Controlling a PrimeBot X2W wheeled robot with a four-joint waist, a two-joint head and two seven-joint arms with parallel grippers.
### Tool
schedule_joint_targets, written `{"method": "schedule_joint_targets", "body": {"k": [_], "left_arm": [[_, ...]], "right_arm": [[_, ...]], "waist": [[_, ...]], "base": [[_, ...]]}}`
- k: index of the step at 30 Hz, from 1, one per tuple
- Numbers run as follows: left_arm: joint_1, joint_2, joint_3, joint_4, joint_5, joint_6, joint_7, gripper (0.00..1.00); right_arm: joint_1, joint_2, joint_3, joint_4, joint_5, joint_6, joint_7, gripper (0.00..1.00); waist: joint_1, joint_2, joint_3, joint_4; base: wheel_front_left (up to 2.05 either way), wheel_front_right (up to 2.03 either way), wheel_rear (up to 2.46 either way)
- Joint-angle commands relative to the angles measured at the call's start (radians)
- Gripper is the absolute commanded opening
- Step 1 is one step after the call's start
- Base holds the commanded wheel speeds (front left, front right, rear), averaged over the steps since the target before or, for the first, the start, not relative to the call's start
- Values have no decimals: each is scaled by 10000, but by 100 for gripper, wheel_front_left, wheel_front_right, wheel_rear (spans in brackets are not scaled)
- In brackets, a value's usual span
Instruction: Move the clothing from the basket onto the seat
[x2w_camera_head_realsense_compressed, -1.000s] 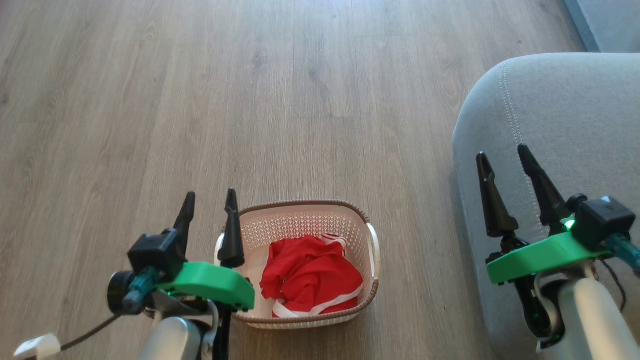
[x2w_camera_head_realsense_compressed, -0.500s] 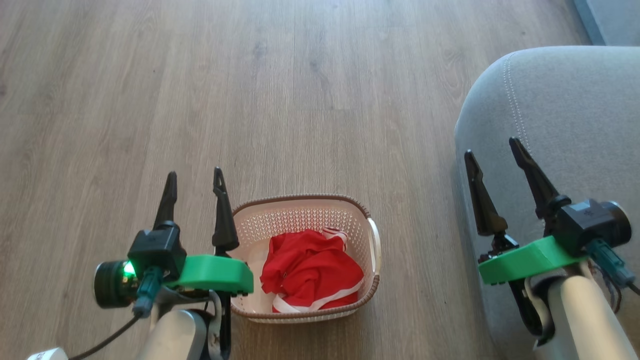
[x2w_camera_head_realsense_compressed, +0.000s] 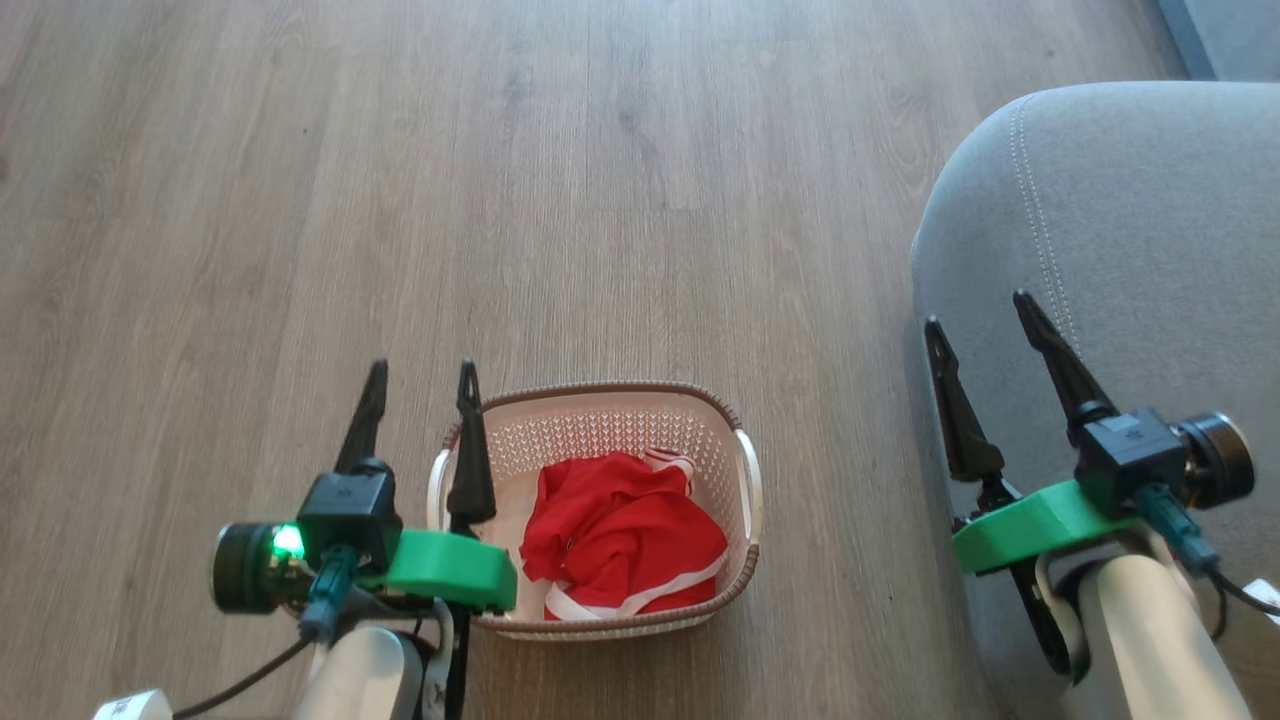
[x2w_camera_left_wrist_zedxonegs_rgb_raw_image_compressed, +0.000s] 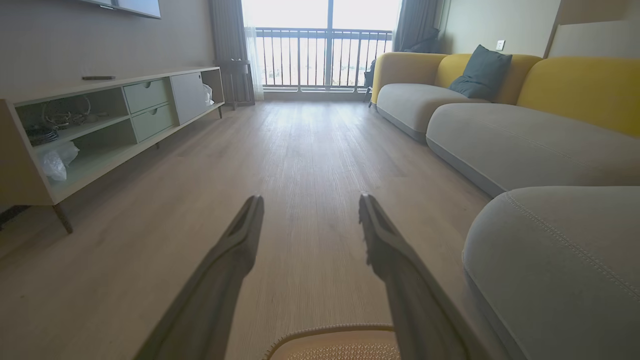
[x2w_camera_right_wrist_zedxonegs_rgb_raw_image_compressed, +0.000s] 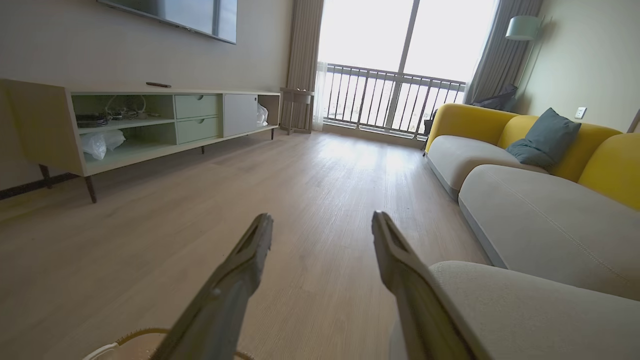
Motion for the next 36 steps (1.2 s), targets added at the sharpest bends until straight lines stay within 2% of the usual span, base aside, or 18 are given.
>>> {"method": "schedule_joint_targets", "body": {"k": [1, 7, 18, 23, 28, 36], "left_arm": [[-162, -49, 382, -214, 149, -66, -129, 100], [-20, -63, 283, 380, -394, -356, -141, 100], [-96, -65, 238, 246, -479, -41, -141, 100], [-56, -65, 249, 297, -593, -87, -141, 100], [19, -65, 425, 421, -1168, -293, -141, 100], [-58, -66, 144, 842, -1095, -825, -141, 100]], "right_arm": [[-368, 28, 117, -182, -282, -2, -139, 100], [-489, 132, -1, 824, -419, -2, -151, 100], [-665, 216, -119, 1154, -460, -2, -151, 100], [-642, 212, -142, 1107, -481, -2, -151, 100], [-607, 200, -120, 1182, -471, -2, -151, 100], [-655, 61, -58, 1573, -425, -2, -151, 100]], "waist": [[0, 0, -10, 0], [0, 0, -7, -17], [0, 0, 39, -56], [0, 0, -14, -72], [0, 0, -64, -85], [0, 0, 264, -225]], "base": [[0, 0, 0], [0, 0, 0], [0, 0, 0], [0, 0, 0], [0, 0, 0], [0, 0, 0]]}}
